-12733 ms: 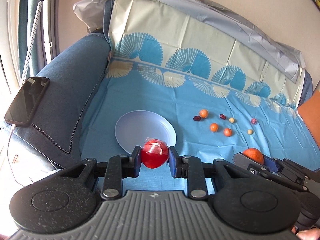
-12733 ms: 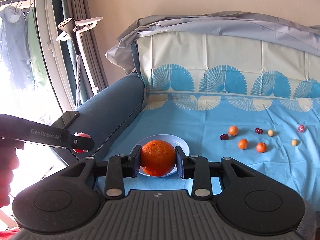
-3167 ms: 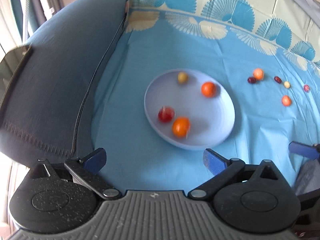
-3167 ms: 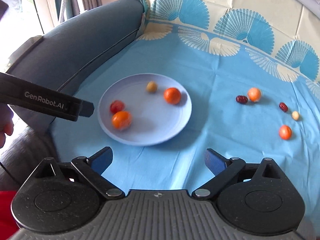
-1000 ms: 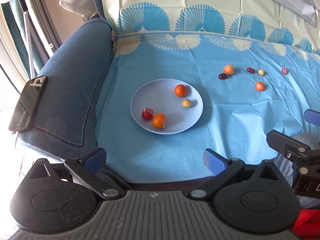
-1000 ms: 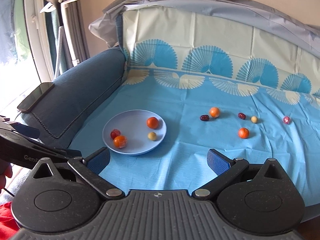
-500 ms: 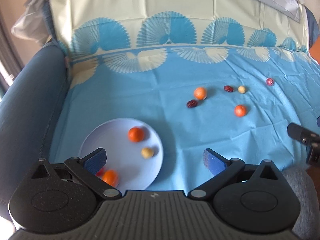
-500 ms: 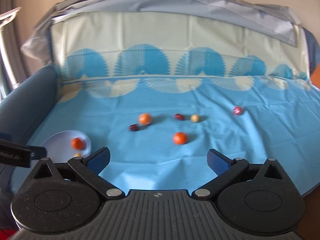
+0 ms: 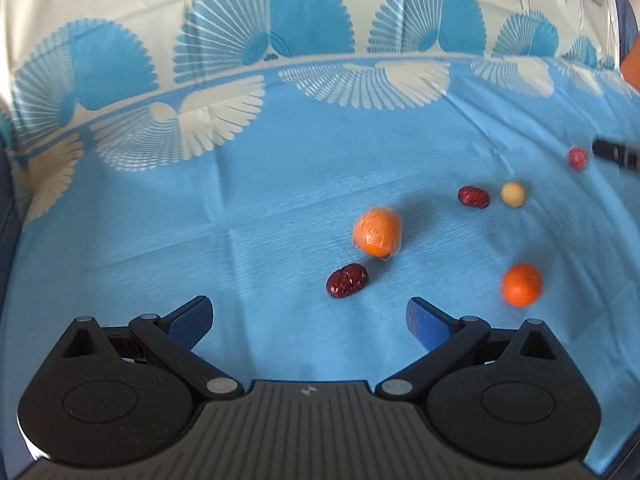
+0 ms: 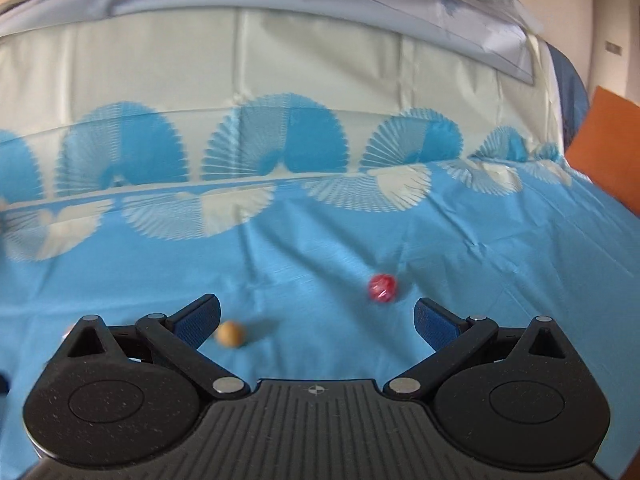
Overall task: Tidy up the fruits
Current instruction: 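Grasp a dark red date with the left tool while the right tool grasps the pink lychee, then carry the date and lychee over the plate with both tools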
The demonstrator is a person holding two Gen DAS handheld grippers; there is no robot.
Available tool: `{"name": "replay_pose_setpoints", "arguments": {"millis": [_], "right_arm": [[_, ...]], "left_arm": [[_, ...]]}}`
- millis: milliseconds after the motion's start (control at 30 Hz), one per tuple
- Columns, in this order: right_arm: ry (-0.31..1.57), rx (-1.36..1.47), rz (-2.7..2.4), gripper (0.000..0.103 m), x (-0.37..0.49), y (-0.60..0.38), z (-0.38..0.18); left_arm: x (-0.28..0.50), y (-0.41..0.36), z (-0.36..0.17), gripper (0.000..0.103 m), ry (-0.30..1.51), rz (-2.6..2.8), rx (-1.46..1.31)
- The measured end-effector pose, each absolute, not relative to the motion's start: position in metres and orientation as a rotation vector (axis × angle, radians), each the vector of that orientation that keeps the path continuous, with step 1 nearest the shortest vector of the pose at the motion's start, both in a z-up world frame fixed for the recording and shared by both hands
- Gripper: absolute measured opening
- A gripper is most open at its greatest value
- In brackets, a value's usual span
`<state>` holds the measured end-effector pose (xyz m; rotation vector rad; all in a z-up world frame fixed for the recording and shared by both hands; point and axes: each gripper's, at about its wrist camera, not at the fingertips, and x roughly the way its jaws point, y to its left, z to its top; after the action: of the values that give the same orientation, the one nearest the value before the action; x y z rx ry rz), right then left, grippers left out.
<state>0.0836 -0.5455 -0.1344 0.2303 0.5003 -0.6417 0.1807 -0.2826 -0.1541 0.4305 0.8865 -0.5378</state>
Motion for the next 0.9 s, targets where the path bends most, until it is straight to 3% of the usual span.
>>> {"name": "replay_pose_setpoints", "arguments": {"millis": [333,367,400,467,500,533,900], "right_arm": [[0.594,0.312,-0.772,0.094,0.155,-0.635,-0.213],[0.597,0.309,-0.766,0.086,0.156,-0.637,-0.218],[0.569,0.298,-0.759,0.071,0.153,-0.635,-0.218],[0.557,0.291,-0.742,0.038,0.149,-0.632,-0.214],[0.555,0.313,-0.731,0.032,0.147,-0.632,-0.211],[0.553,0.327,-0.738,0.032,0.144,-0.631,-0.209],[0.430,0.326,-0.657,0.032,0.075,-0.577,-0.131]], "left_arm": [[0.210,-0.311,-0.199,0.103,0.919,-0.538,0.475],[0.209,-0.310,-0.198,0.102,0.914,-0.538,0.465],[0.208,-0.309,-0.197,0.098,0.907,-0.549,0.455],[0.200,-0.308,-0.192,0.052,0.901,-0.632,0.425],[0.195,-0.309,-0.190,0.039,0.895,-0.655,0.429],[0.189,-0.312,-0.189,0.033,0.879,-0.656,0.458],[0.135,-0.259,-0.101,0.033,0.839,-0.646,0.331]]}}
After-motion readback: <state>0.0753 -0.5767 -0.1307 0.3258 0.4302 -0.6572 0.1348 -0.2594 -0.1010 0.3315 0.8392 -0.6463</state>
